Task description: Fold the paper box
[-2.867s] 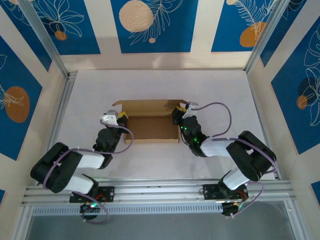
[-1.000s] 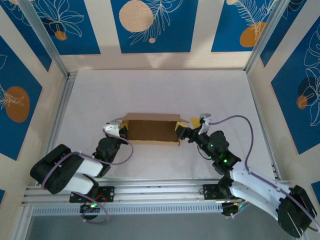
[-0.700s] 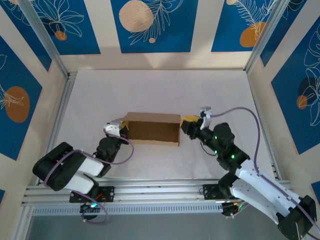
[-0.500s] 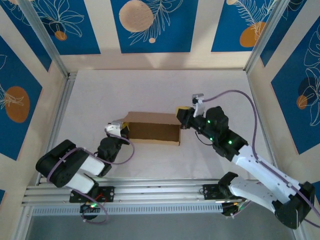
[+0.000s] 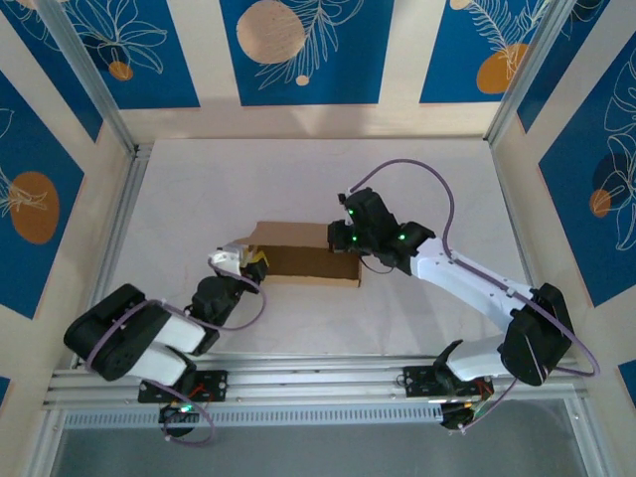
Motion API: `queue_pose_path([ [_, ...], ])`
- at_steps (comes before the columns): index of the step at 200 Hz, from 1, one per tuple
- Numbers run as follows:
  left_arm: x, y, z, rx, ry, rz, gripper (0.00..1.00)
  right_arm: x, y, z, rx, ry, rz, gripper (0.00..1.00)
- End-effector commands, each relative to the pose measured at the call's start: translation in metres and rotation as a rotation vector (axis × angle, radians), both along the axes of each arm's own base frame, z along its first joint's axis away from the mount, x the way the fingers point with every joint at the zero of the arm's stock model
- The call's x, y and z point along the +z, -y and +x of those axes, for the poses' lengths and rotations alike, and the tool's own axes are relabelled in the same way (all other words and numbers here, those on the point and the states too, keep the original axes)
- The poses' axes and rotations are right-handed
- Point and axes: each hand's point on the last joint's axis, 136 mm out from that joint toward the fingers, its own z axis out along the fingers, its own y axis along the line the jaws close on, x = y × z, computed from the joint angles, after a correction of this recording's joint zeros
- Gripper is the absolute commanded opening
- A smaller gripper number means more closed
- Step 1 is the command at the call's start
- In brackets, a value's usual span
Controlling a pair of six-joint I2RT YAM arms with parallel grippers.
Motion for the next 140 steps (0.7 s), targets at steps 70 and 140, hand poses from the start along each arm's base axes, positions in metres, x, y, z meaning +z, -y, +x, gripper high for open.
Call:
queue_pose_path([
  [70, 0.042, -0.001, -0.039, -0.109, -0.056, -0.057, 0.69, -0.027, 0.004, -0.004, -0.041, -0.047, -0.027, 0.04],
  [140, 0.032, -0.034, -0.072, -0.048, -0.13, -0.133, 0.65, -0.023, -0.005, 0.0, -0.004, -0.048, -0.001, 0.06],
])
